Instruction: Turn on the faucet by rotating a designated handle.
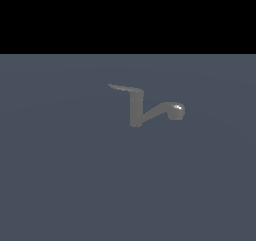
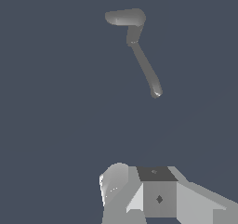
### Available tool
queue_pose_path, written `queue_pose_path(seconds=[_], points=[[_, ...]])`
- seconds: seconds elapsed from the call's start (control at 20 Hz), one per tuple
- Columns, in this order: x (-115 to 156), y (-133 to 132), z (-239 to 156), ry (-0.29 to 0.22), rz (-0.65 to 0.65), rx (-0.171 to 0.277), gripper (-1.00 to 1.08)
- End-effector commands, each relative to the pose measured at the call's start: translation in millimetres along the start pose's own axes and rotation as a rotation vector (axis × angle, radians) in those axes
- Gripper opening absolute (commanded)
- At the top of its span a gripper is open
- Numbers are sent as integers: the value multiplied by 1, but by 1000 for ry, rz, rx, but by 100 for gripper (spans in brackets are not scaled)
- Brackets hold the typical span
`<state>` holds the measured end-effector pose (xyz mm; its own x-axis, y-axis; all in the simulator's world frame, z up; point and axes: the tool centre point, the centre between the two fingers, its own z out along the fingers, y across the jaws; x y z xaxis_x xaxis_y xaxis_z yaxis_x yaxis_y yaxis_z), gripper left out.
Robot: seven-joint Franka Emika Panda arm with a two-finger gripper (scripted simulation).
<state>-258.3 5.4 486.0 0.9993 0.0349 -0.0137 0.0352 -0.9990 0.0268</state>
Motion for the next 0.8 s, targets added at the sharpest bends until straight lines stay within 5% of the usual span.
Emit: queue_pose_path(seconds=[0.0, 0.75], points=[[0, 0, 0, 0, 0, 0, -100], [23, -24, 27, -1, 118, 4, -100]])
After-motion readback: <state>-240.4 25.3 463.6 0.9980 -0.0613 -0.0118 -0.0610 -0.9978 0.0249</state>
